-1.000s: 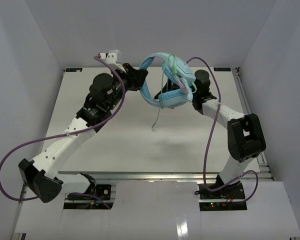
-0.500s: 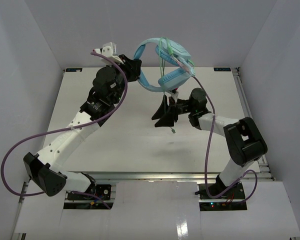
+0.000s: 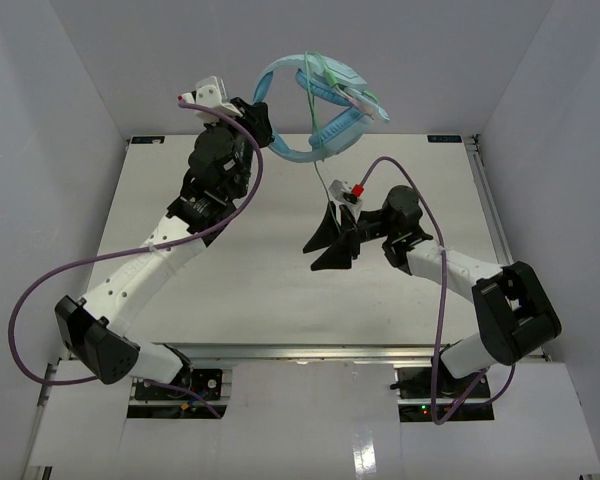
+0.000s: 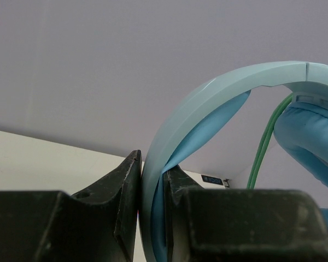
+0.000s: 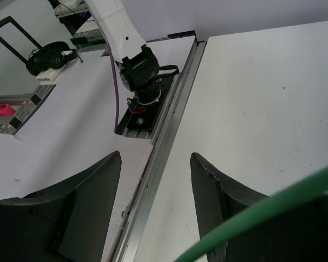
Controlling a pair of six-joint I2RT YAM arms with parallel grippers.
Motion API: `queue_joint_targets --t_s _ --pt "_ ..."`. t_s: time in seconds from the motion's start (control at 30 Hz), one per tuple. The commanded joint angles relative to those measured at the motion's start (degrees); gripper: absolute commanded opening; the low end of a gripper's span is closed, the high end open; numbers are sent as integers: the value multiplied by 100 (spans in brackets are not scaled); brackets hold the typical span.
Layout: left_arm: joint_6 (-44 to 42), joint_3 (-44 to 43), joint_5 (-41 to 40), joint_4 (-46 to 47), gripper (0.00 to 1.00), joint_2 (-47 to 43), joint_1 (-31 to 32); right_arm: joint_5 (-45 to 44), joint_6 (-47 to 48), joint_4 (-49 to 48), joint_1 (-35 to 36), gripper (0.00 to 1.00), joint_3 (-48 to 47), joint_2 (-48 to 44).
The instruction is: Wrap the headphones
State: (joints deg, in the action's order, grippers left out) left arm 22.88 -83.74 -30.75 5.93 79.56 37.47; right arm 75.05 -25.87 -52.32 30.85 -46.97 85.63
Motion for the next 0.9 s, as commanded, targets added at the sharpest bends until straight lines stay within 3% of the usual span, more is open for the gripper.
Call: queue_joint_targets --t_s 0.0,0.33,0.57,0.63,0.87 --pt "-253 -380 -405 795 0 -11 6 9 662 590 92 60 179 -419" --pt "-557 -599 -616 936 0 313 -29 -174 1741 1925 220 58 320 -1045" --pt "-811 -649 -734 995 0 435 -47 -348 2177 2483 253 44 184 -1313" --pt "-962 -667 -801 1030 0 493 -55 -479 2547 3113 279 35 30 -1376" --pt "-1172 -506 -967 941 0 624 -95 -1211 4047 5170 336 22 -735 -1441"
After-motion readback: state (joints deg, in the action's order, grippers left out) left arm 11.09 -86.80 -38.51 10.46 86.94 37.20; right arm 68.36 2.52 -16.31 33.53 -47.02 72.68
